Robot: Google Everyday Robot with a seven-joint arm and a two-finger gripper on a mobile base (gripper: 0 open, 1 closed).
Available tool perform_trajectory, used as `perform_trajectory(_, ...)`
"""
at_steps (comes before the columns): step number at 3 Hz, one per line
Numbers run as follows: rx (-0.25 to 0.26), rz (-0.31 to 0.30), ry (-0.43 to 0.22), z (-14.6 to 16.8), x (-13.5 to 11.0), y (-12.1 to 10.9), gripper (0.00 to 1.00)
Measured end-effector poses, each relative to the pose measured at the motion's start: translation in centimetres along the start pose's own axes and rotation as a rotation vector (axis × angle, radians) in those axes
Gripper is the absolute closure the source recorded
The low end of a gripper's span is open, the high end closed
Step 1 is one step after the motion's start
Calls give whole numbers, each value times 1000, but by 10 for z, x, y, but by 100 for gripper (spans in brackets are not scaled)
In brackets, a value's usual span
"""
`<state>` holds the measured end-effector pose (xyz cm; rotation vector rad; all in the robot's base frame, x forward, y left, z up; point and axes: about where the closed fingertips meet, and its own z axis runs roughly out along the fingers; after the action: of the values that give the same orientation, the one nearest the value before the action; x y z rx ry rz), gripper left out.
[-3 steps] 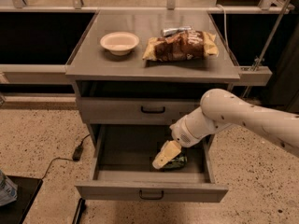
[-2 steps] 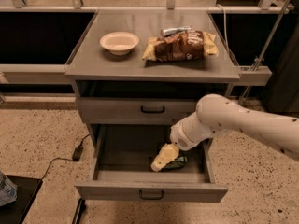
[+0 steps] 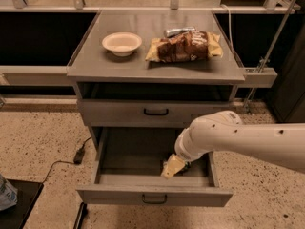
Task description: Pick green can from middle drawer and place on counter
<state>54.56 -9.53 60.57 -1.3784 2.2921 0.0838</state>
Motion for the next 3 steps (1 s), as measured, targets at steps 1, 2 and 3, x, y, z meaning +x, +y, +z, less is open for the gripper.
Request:
perform_trajectory(1,0,0,2,1,1,0,0)
perform_trajectory(2,-12,47,-44,15,16,-11,0)
perform_trajectory(3,-21,123,-77,65,46,-33,0)
